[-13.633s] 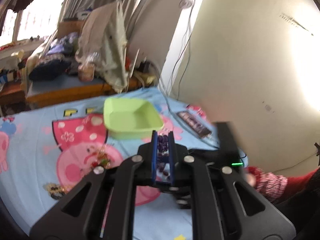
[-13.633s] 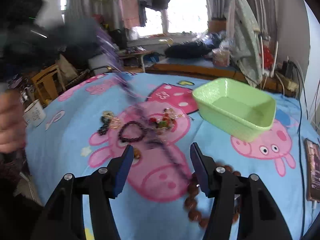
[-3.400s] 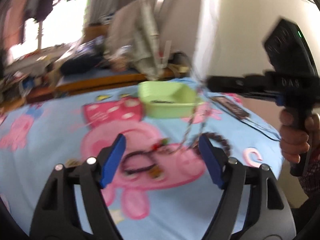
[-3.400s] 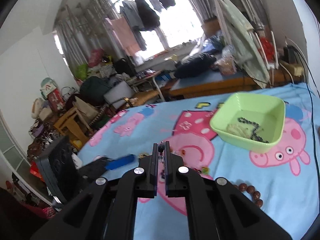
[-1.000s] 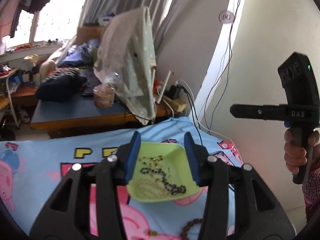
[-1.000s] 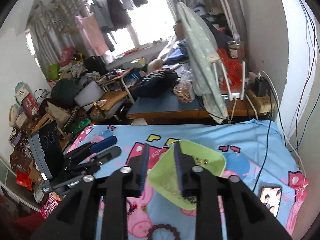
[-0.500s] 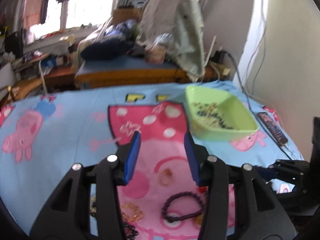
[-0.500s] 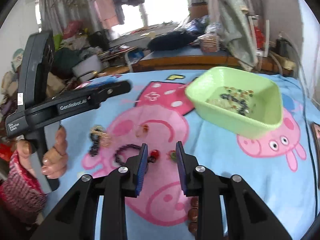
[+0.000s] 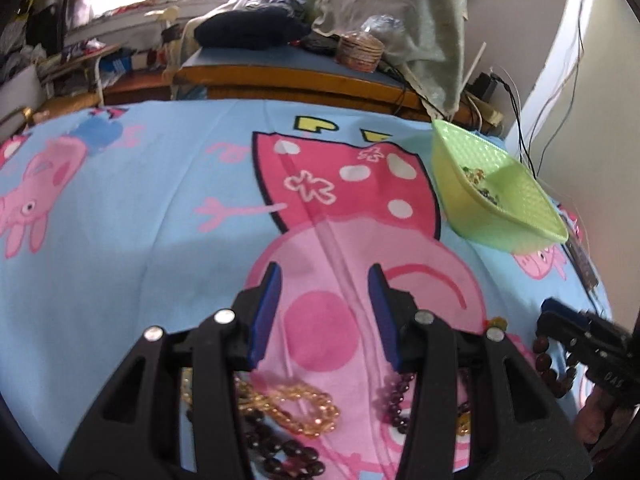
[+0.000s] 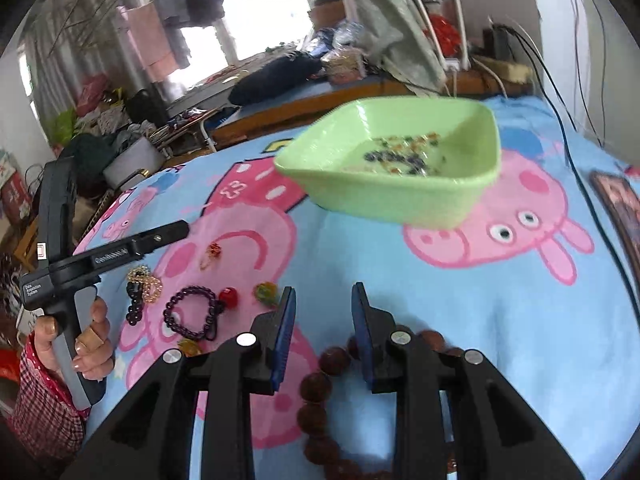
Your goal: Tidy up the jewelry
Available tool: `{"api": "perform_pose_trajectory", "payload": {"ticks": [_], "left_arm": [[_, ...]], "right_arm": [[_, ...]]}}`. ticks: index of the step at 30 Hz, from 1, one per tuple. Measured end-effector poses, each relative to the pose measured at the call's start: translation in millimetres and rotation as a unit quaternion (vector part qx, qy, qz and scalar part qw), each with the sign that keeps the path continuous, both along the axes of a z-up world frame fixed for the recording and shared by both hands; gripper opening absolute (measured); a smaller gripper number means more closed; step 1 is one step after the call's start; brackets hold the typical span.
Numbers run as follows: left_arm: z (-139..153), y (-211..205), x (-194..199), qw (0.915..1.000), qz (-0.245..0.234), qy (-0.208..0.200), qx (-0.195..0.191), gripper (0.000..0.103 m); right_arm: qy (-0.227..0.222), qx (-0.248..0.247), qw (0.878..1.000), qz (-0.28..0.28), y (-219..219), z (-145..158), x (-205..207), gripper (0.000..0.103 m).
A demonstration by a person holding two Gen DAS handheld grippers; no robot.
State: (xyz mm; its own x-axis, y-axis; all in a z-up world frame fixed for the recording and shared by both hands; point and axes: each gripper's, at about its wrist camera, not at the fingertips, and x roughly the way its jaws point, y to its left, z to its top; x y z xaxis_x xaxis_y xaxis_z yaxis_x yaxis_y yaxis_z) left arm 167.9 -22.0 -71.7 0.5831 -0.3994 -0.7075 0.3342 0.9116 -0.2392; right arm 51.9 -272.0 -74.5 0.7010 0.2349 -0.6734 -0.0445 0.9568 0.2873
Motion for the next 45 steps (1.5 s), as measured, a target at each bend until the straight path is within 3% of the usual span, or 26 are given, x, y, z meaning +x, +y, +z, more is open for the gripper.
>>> {"api": "perform_pose_trajectory", "payload": {"ticks": [9, 16, 24, 32, 33, 34, 36, 45], "left_arm": [[3.2, 16.9, 6.6, 0.9979, -0.004, 0.015, -0.062, 0.043], [8.9, 4.5, -2.3, 0.9955, -0.06, 0.008, -0.074, 0.043], [7.3, -25.7, -16.2, 0.9926, -0.118, -0.008, -0.027, 0.043], [-6.3, -49.5, -15.1, 0.9917, -0.121, -0.001, 0.045, 0.043], [-10.2, -52.9, -13.7, 0.9914, -0.118, 0.004, 0.058, 0.038], [-9.9, -53.7, -14.0, 0.9914, -0.114, 0.0, 0.064, 0.025], [-10.8, -53.6, -13.0, 0.991, -0.12, 0.004, 0.06, 0.015], [-3.5, -43.3, -10.1, 0.9917, -0.124, 0.032, -0.007, 0.01]], "right_arm": [[-0.009, 0.003, 1.0, 0.03, 5.4, 7.2, 6.1, 0.0], [-0.007, -0.006, 0.999, 0.05, 17.8, 5.0, 14.0, 0.0], [0.006, -0.021, 0.997, 0.074, 23.6, 1.9, 14.4, 0.0], [0.015, -0.071, 0.992, 0.106, 48.1, -3.4, 28.1, 0.0], [0.02, -0.075, 0.991, 0.112, 49.8, -6.7, 30.7, 0.0], [0.021, -0.08, 0.99, 0.116, 51.2, -9.5, 31.0, 0.0], [0.015, -0.093, 0.989, 0.117, 53.2, -9.8, 29.0, 0.0], [-0.015, -0.057, 0.994, 0.089, 32.0, 3.5, 16.3, 0.0]]}}
